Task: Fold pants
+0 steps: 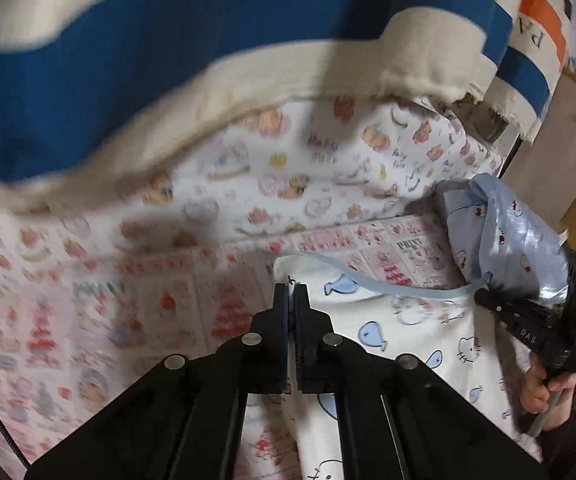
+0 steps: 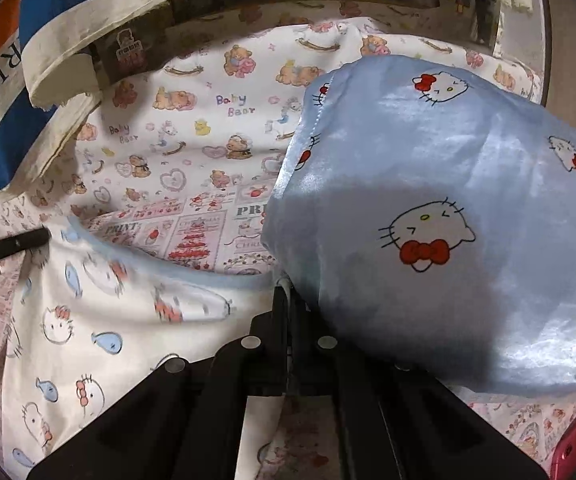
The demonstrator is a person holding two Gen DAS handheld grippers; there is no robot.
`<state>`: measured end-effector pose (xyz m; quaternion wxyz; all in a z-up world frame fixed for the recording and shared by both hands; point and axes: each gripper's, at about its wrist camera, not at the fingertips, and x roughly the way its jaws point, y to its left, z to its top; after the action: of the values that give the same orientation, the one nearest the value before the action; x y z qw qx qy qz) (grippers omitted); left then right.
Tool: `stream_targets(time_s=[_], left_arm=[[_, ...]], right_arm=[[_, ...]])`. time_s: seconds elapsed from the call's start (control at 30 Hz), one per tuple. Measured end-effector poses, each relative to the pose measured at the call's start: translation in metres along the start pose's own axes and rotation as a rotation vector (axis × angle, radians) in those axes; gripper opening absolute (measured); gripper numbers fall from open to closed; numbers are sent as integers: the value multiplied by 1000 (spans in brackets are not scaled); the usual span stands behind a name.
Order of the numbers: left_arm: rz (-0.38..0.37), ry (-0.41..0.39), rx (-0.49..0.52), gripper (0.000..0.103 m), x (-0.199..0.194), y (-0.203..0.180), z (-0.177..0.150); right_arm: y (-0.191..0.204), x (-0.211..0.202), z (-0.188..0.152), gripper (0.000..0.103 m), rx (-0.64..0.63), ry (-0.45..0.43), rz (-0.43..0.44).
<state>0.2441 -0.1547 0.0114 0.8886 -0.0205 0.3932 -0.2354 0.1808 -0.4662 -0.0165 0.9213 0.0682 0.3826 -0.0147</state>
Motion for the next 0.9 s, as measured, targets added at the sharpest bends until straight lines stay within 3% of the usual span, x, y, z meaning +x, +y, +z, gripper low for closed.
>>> stream_targets(time_s=[0.17,0.33,0.4,0.43,0.47,0.5,0.63,0.77,0.9], left_arm=[[125,69,51,2,16,-3,-1],[121,98,40,2,33,9,-11],[147,98,63,7,35,10,-13],[166,96,62,19,34,10,-14],[172,90,54,32,32,12,-14],[164,77,44,34,29,15,-13],[155,32,21,34,7,20,-11],[164,-46,49,37,-30,13,-22],[162,-161,100,44,-80,-3,-45]], right_arm=[[3,8,0,0,-9,34,10],[3,9,0,0,-3,34,16],[2,9,0,0,3,34,16],[2,9,0,1,8,33,19],[2,9,0,4,7,35,30],[3,9,0,7,1,40,34],[6,4,0,24,-12,56,79],[10,-16,-8,53,3,58,120],[17,-53,-17,53,-23,-18,123]])
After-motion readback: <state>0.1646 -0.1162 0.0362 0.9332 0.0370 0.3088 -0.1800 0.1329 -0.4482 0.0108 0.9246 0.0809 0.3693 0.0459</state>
